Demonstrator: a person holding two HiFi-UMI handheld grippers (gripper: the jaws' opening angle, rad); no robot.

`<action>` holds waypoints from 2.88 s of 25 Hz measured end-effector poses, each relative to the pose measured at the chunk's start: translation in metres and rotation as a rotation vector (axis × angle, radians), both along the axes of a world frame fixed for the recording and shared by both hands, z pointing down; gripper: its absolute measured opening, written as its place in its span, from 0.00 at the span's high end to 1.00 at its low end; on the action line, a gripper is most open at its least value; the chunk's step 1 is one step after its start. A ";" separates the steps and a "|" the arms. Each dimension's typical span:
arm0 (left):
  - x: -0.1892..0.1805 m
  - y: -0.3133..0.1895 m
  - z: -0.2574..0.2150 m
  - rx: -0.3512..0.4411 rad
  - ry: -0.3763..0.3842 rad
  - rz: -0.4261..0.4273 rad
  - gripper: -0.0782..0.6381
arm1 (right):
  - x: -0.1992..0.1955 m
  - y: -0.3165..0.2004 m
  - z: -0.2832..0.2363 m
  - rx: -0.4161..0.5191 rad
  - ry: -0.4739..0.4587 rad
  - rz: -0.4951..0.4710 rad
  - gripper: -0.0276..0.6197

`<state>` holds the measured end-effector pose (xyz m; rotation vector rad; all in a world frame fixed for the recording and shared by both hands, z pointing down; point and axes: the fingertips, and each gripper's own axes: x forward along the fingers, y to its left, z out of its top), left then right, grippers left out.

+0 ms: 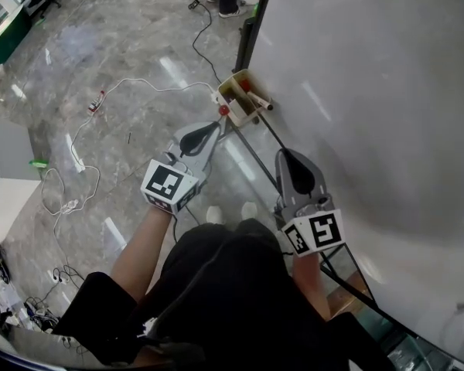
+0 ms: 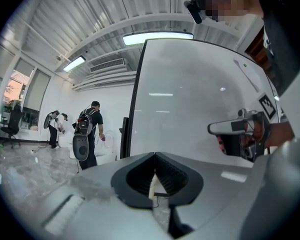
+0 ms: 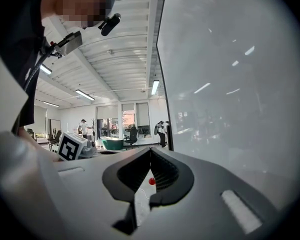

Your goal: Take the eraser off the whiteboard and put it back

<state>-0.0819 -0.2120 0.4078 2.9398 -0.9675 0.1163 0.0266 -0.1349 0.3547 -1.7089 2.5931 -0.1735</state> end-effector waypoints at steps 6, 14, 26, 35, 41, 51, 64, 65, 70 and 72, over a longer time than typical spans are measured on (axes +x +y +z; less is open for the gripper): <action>0.016 -0.006 0.014 0.026 -0.070 -0.006 0.88 | 0.009 -0.002 0.003 -0.015 0.000 -0.015 0.94; 0.035 -0.016 0.029 0.037 -0.124 -0.003 0.85 | 0.030 -0.001 0.007 -0.032 0.003 -0.010 0.94; 0.055 -0.036 0.055 0.097 -0.280 -0.013 0.46 | 0.048 0.005 0.012 -0.047 0.014 0.005 0.94; 0.065 -0.052 0.072 0.102 -0.330 -0.015 0.41 | 0.053 0.009 0.014 -0.051 0.027 0.013 0.94; 0.072 -0.059 0.077 0.092 -0.330 -0.015 0.41 | 0.058 0.011 0.013 -0.054 0.035 0.029 0.94; 0.076 -0.073 0.080 0.101 -0.338 -0.025 0.43 | 0.067 0.009 0.015 -0.058 0.037 0.054 0.94; 0.077 -0.068 0.069 0.112 -0.309 -0.017 0.51 | 0.069 0.008 0.015 -0.048 0.028 0.053 0.94; 0.077 -0.067 0.067 0.114 -0.305 -0.019 0.51 | 0.069 0.008 0.014 -0.047 0.027 0.050 0.94; 0.073 -0.061 0.052 0.134 -0.282 -0.032 0.51 | 0.066 0.011 0.011 -0.035 0.024 0.038 0.94; 0.071 -0.058 0.045 0.144 -0.272 -0.039 0.51 | 0.065 0.013 0.010 -0.030 0.022 0.030 0.94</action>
